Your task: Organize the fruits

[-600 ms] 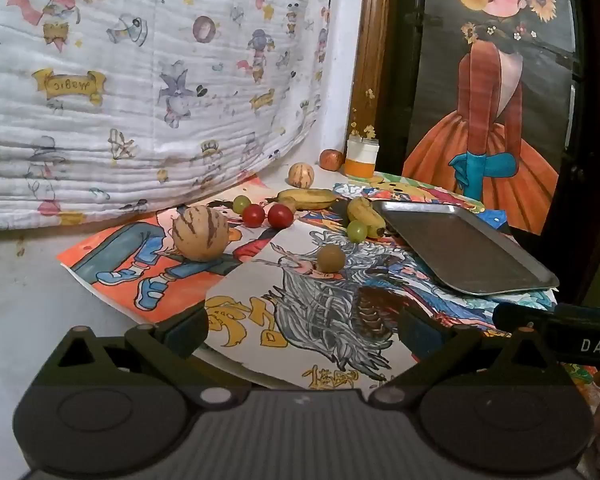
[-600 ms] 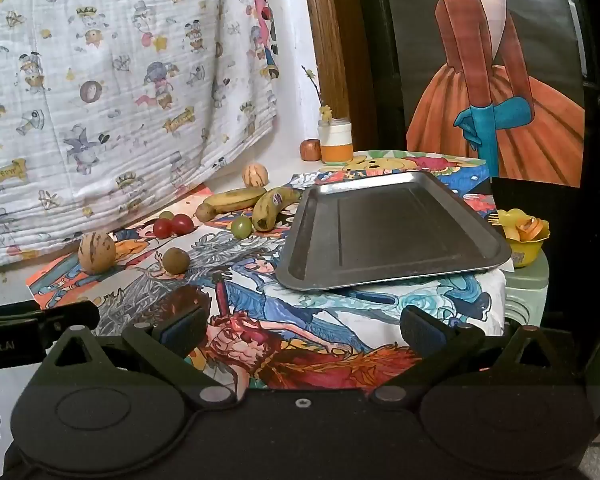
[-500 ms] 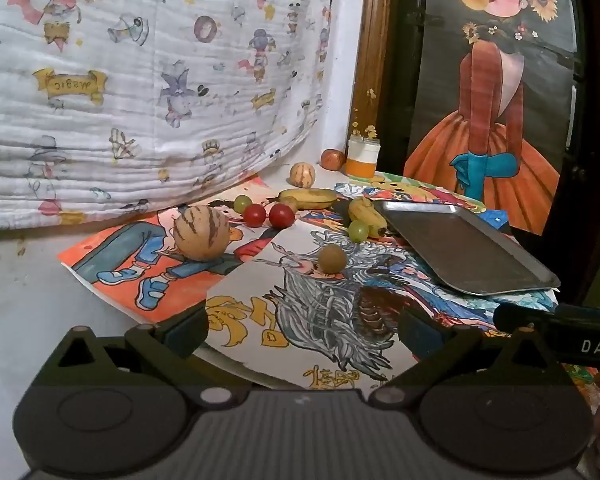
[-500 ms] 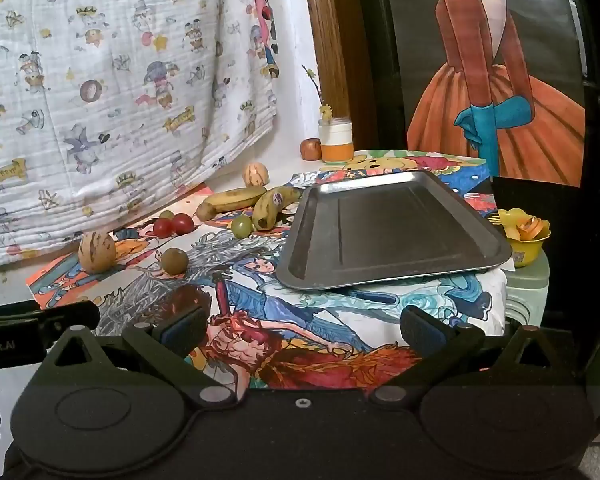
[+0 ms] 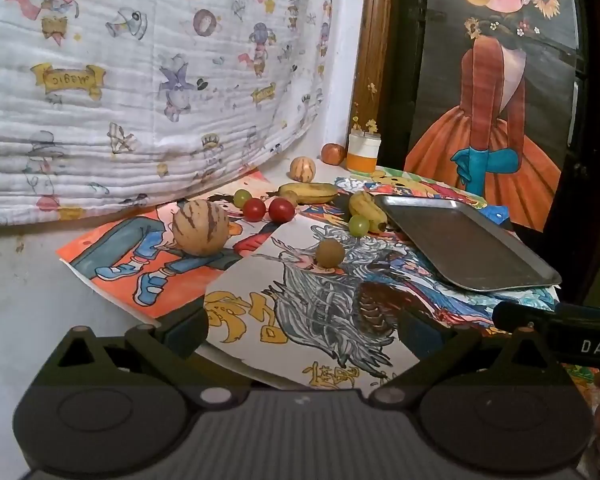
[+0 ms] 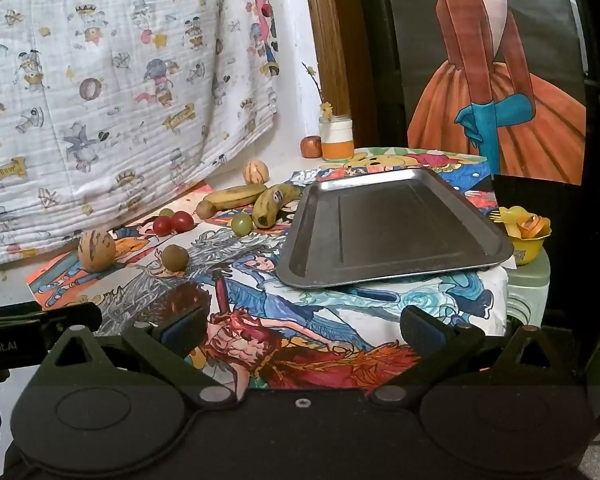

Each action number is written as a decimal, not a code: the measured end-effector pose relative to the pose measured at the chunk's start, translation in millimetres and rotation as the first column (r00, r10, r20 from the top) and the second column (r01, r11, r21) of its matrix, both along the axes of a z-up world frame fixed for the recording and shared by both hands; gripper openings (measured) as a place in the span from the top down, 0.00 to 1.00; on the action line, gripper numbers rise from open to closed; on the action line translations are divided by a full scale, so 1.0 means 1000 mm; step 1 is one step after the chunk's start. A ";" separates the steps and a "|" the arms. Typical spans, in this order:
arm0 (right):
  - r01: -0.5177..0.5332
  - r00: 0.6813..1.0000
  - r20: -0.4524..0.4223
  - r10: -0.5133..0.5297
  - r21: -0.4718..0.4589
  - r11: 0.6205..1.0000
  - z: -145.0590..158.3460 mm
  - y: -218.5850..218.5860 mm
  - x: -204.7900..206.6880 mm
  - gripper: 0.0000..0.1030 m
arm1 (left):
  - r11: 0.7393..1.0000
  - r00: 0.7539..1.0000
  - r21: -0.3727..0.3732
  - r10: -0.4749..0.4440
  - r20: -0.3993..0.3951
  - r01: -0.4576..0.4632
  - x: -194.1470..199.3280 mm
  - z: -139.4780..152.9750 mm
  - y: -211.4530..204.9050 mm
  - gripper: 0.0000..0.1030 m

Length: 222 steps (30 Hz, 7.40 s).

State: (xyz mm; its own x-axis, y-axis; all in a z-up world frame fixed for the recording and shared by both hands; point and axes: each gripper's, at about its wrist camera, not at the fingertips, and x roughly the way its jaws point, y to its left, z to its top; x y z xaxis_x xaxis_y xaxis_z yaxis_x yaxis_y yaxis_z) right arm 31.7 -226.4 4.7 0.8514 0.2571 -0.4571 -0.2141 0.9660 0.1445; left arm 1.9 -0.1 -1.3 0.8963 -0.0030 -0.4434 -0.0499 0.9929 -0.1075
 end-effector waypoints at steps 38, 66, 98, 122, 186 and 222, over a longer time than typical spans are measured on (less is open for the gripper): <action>-0.002 1.000 -0.008 0.002 0.002 1.000 -0.002 0.000 0.000 0.00 | 1.000 1.000 -0.012 -0.003 -0.005 0.003 0.000 -0.002 -0.001 0.00; -0.003 1.000 -0.013 0.003 0.004 1.000 -0.003 0.000 0.000 0.00 | 1.000 1.000 -0.012 -0.005 -0.007 0.004 0.000 -0.003 -0.001 0.00; -0.111 0.993 -0.043 0.110 -0.018 0.994 0.011 0.005 0.018 0.00 | 0.999 0.999 -0.006 0.041 -0.014 -0.041 0.009 0.003 0.014 0.00; -0.525 0.845 -0.190 0.499 -0.125 0.842 0.025 0.109 0.133 0.03 | 0.985 0.984 -0.103 0.123 -0.132 -0.137 0.110 0.013 0.094 0.00; -0.319 0.946 -0.053 0.320 0.023 0.947 0.030 0.025 0.161 0.70 | 0.989 0.989 -0.141 0.031 -0.146 -0.052 0.152 0.019 0.033 0.44; -0.058 0.989 -0.141 0.050 -0.055 0.997 -0.004 -0.079 0.220 0.70 | 0.953 0.938 -0.093 -0.300 -0.175 0.288 0.253 0.004 -0.124 0.44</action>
